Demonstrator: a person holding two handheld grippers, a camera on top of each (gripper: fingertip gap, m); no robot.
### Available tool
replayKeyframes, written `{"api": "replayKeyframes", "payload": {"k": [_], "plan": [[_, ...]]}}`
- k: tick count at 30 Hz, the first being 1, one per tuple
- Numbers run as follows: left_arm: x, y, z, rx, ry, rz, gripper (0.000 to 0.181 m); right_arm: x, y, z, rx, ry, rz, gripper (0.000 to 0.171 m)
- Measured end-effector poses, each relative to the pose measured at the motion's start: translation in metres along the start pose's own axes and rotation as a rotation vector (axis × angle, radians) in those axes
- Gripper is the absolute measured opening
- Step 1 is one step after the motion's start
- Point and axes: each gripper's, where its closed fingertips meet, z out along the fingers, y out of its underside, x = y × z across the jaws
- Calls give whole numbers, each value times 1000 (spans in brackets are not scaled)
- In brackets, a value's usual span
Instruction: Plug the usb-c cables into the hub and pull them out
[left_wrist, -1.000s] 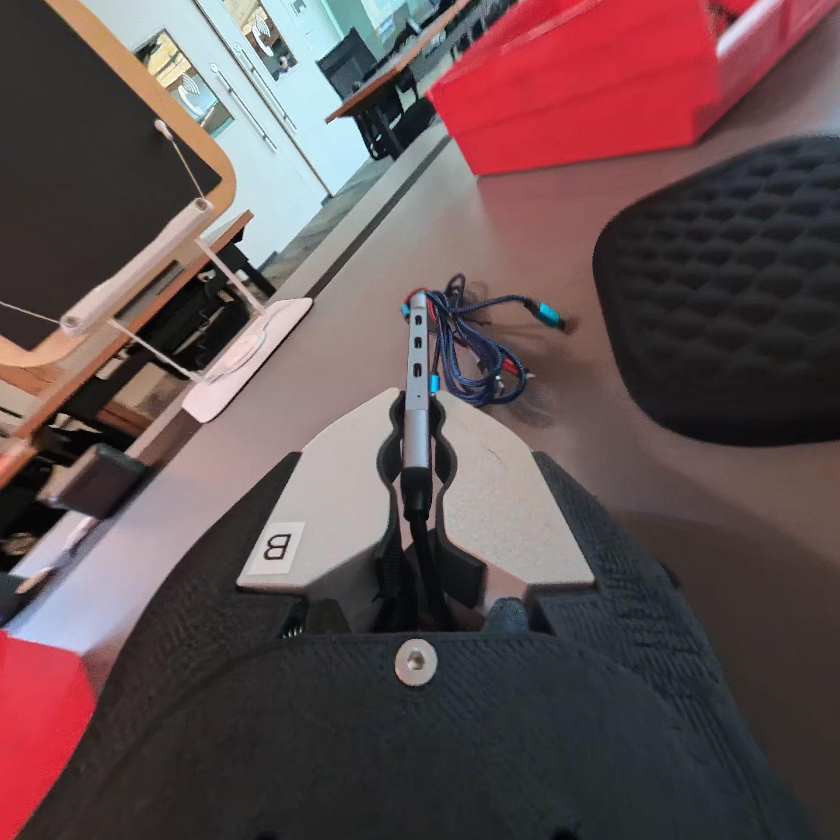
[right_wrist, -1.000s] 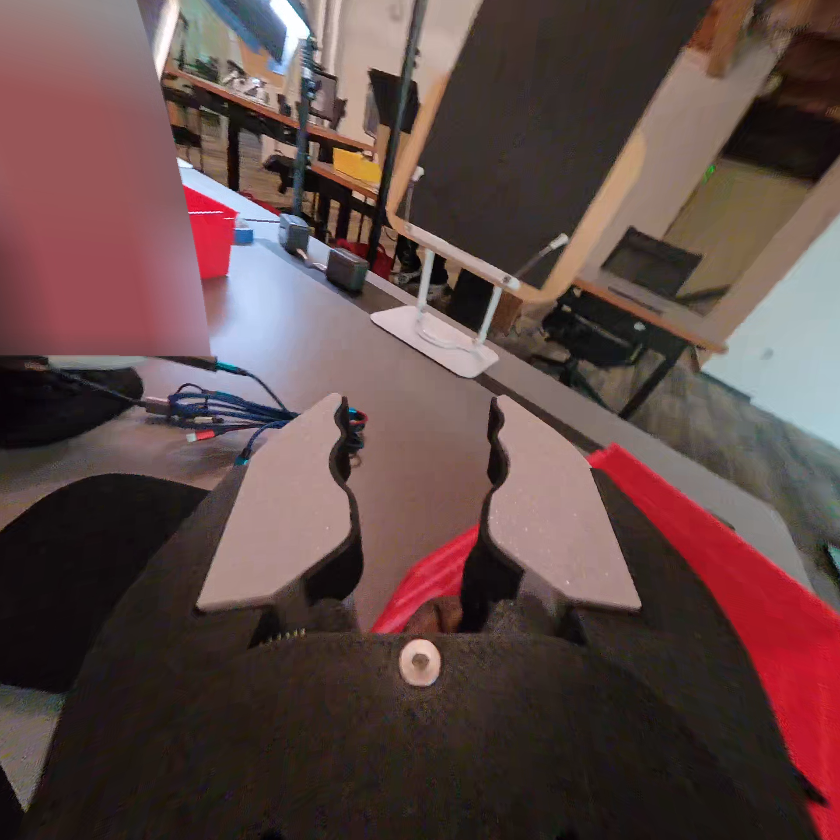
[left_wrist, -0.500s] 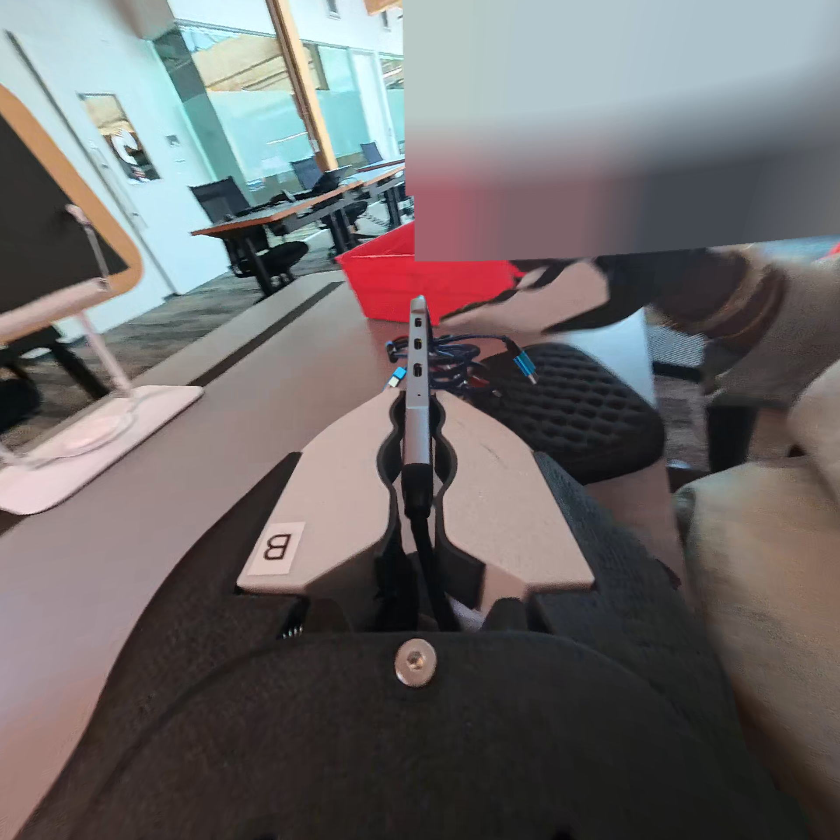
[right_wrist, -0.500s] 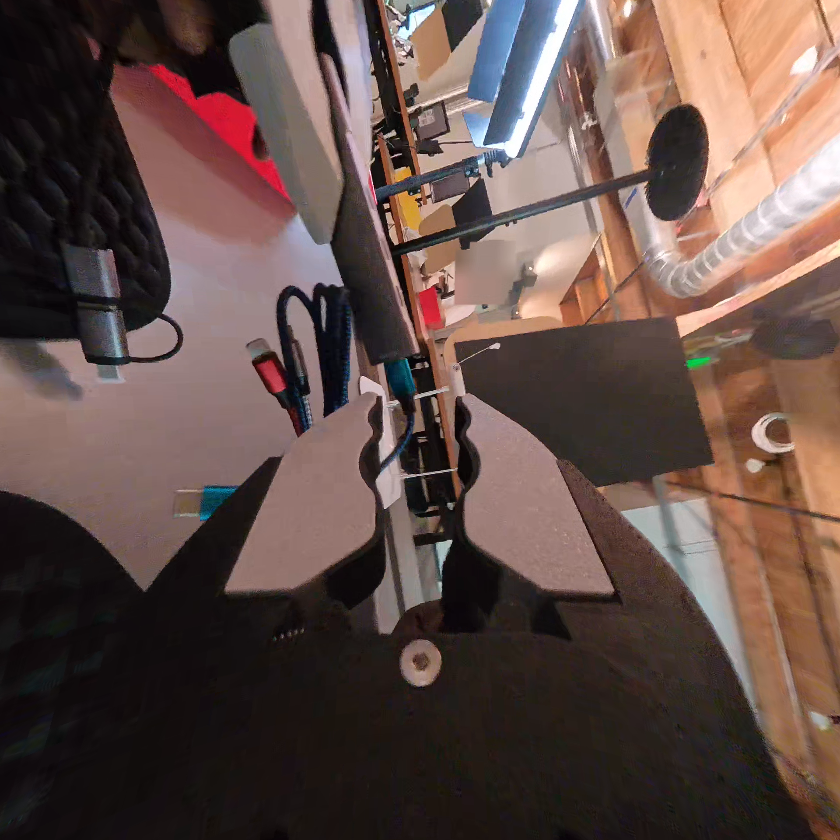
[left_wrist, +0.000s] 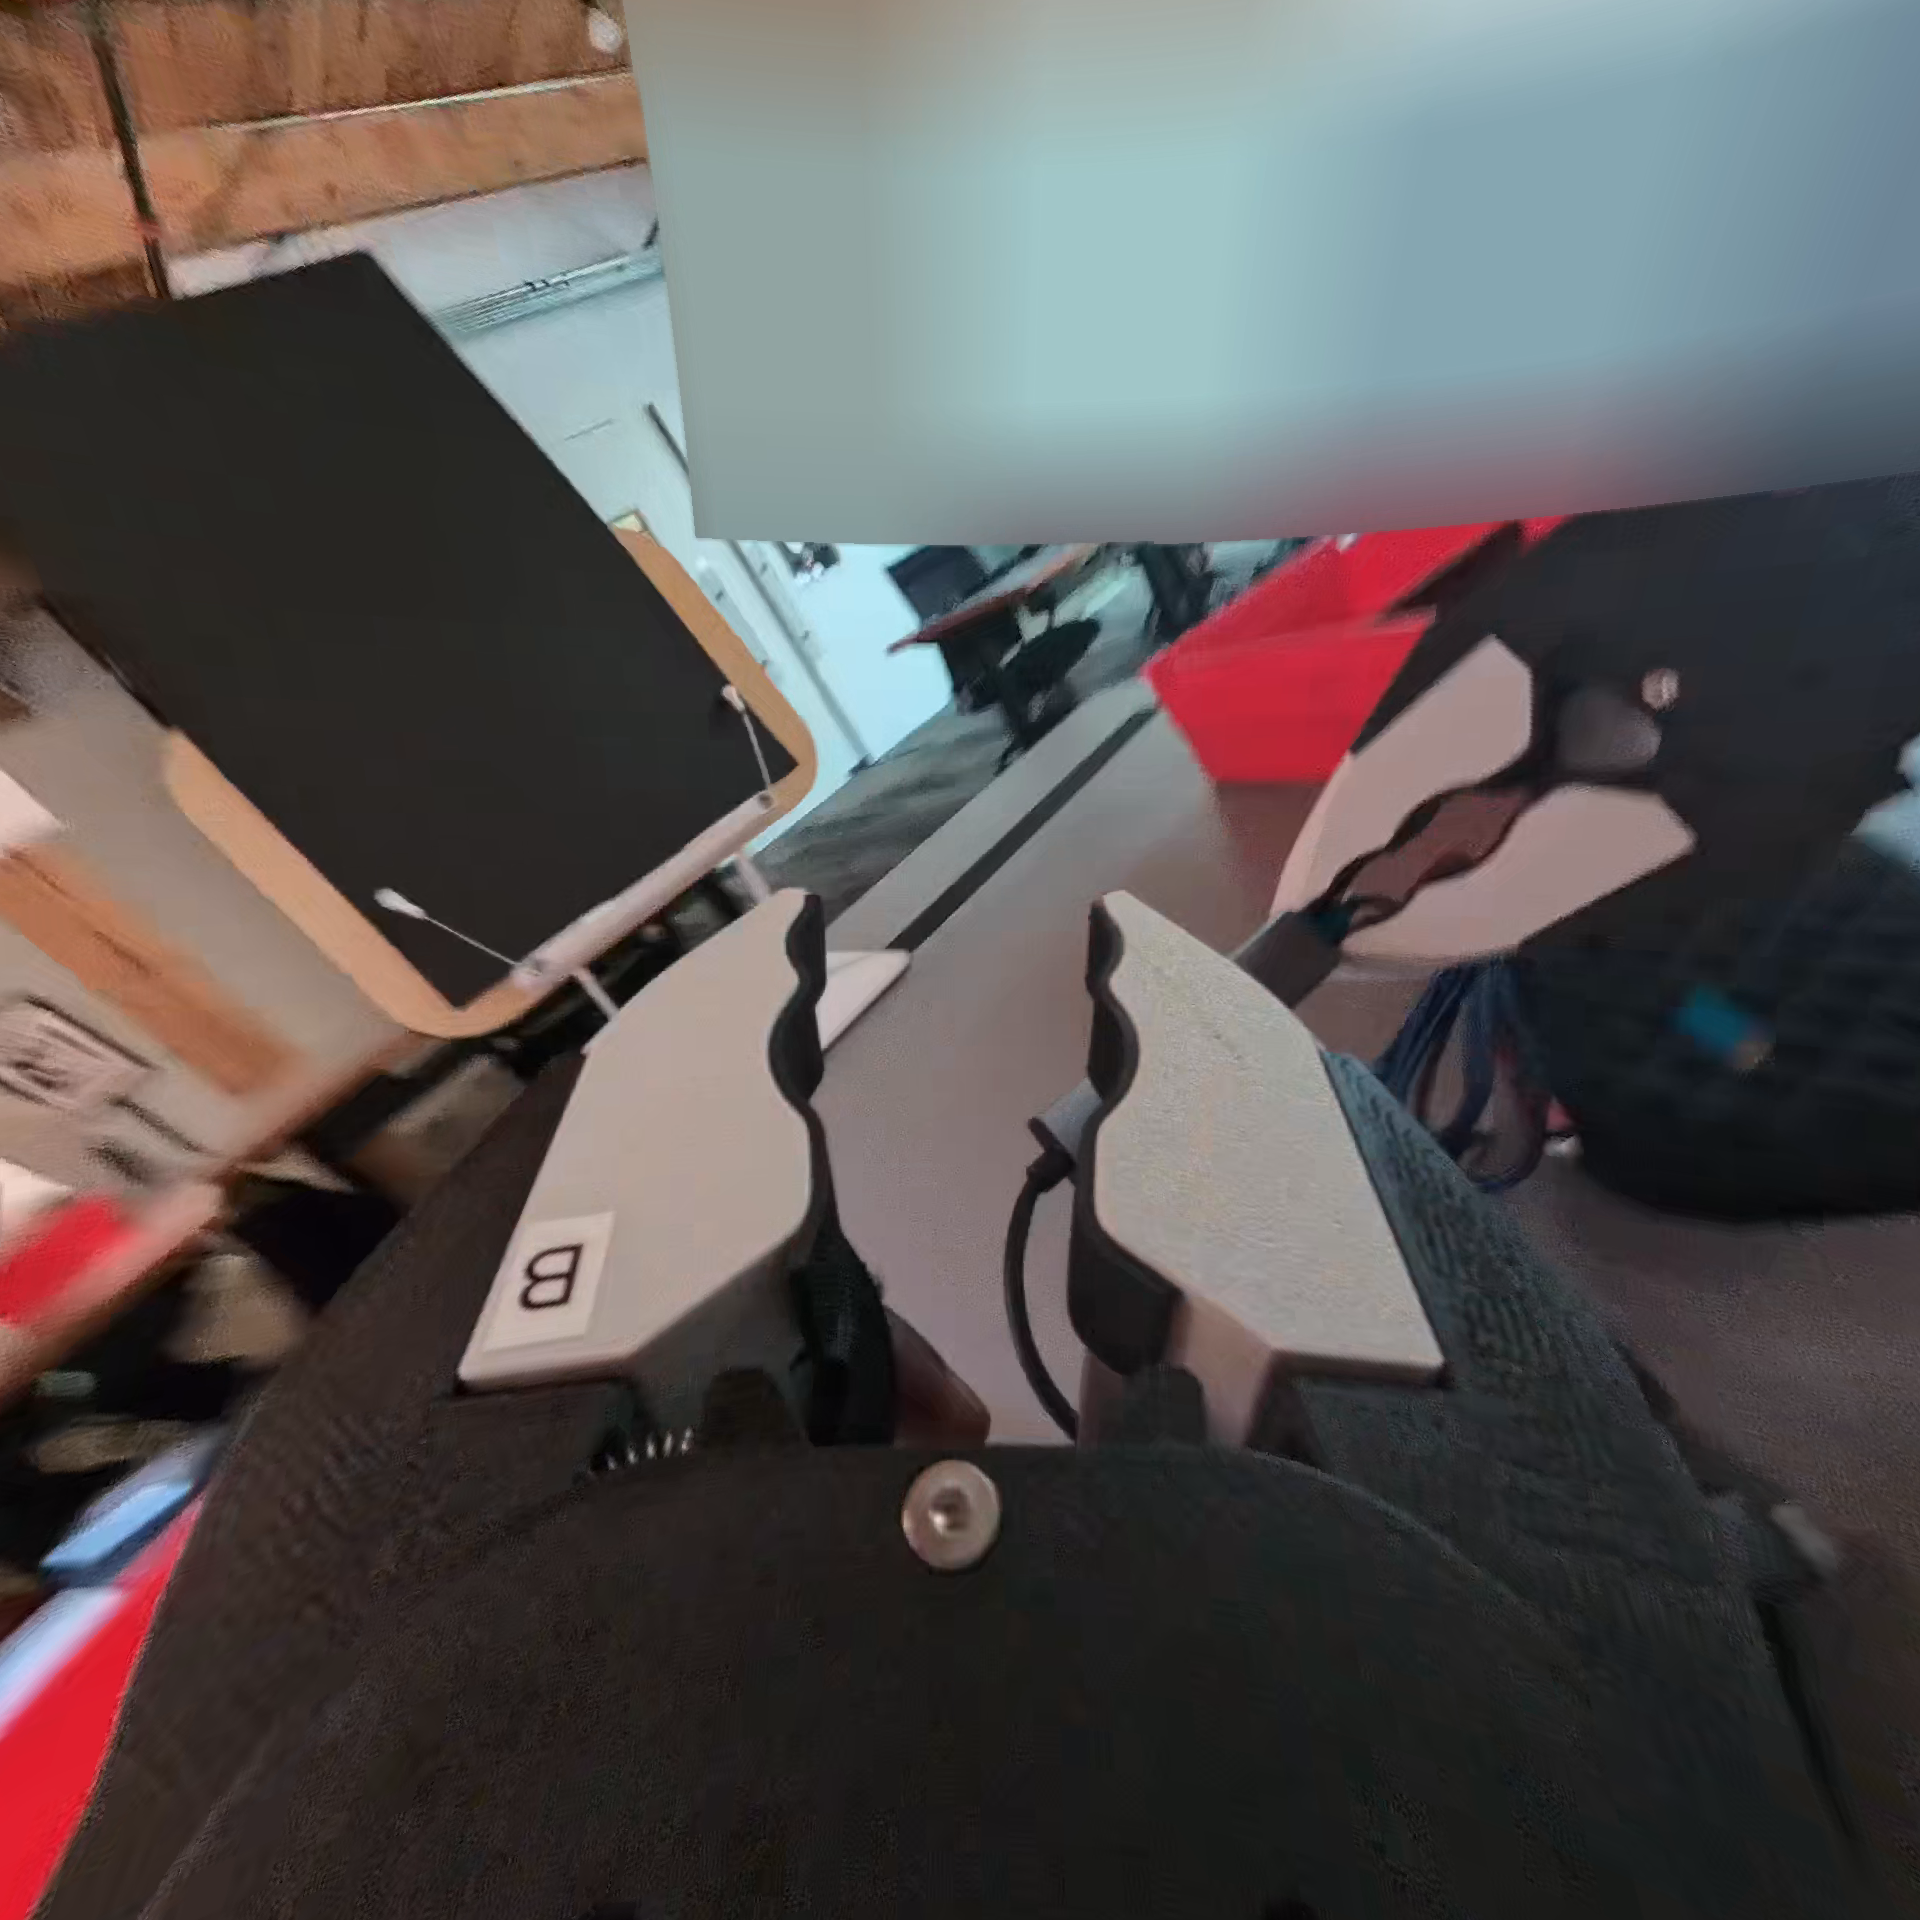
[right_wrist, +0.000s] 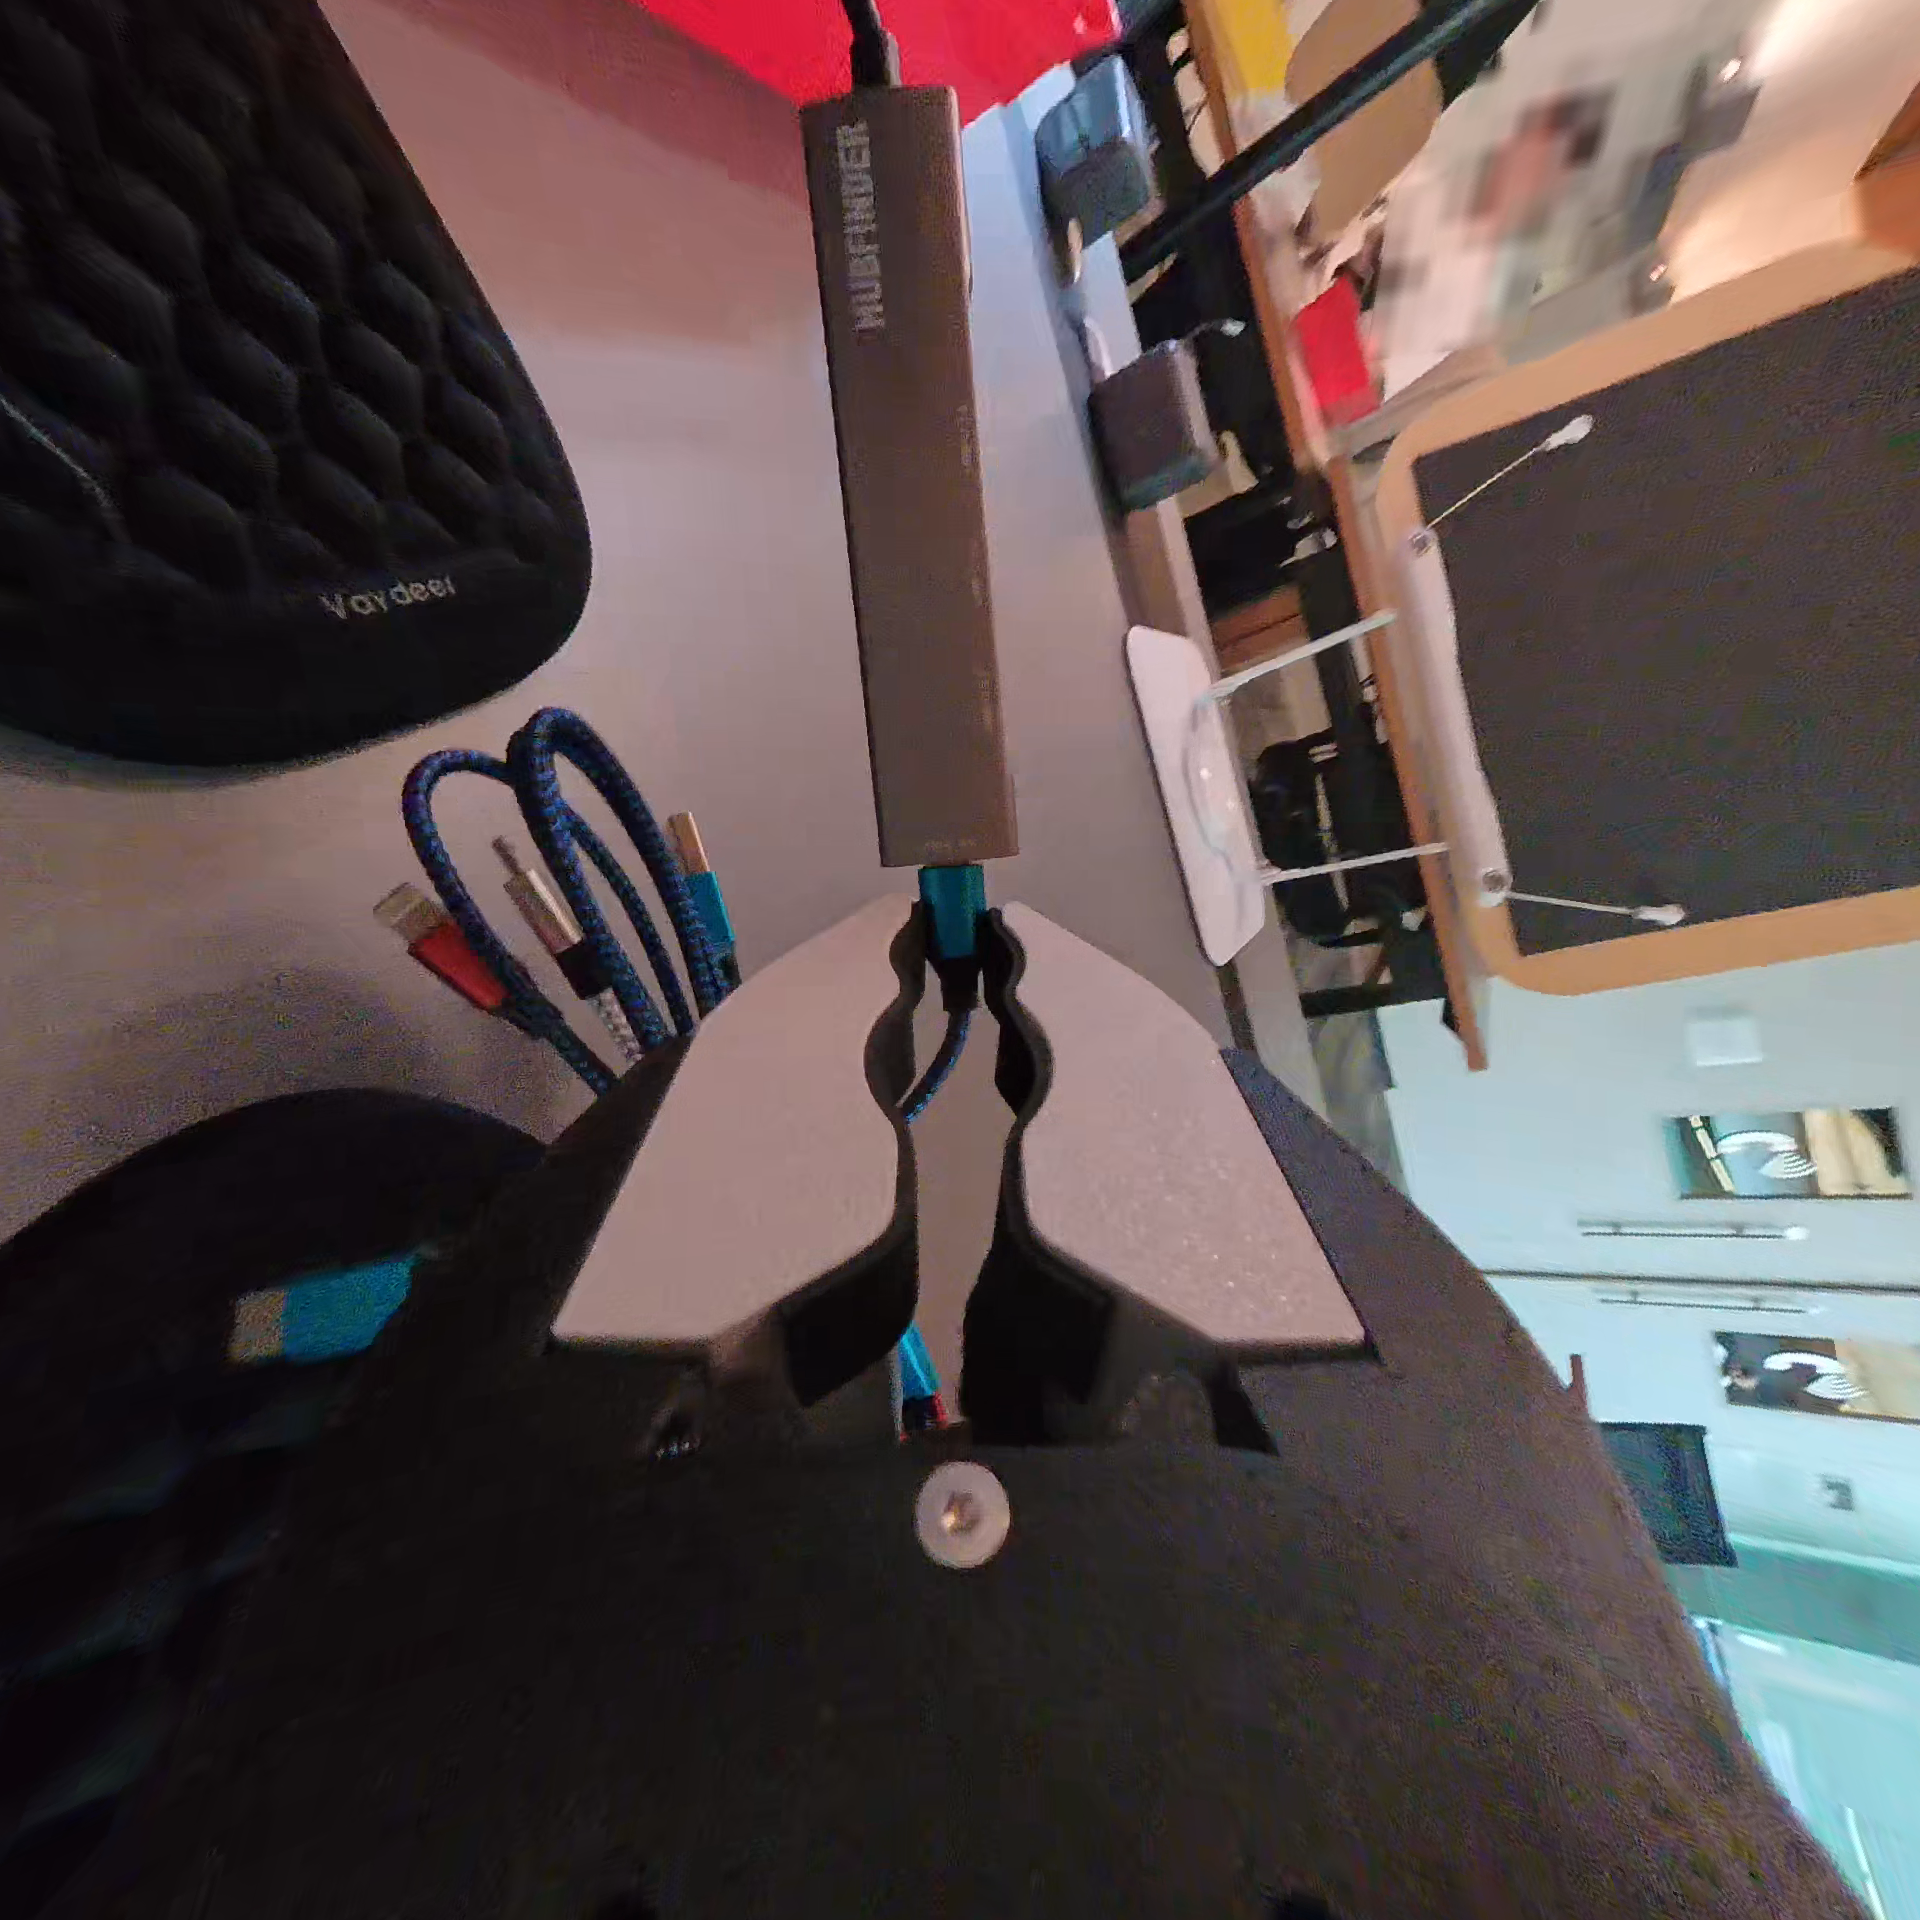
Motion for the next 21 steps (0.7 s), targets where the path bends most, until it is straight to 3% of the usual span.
{"api": "replayKeyframes", "payload": {"k": [1,4,5,10,15,21], "plan": [[8,-2,3,-50,6,106,47,-1,2,1,-20,-16,14,9],[37,6,18,-178,41,410,13,-2,-2,2,-31,-39,20,9],[44,13,23,-214,54,490,11,-3,-7,1,-18,-44,17,10],[81,41,35,-329,243,547,22,-7,-18,-6,-5,-86,0,10],[85,49,34,-383,275,576,35,-12,-18,-7,-8,-123,-10,10],[86,60,29,-453,306,595,40,-15,-23,-9,5,-142,-31,10]]}}
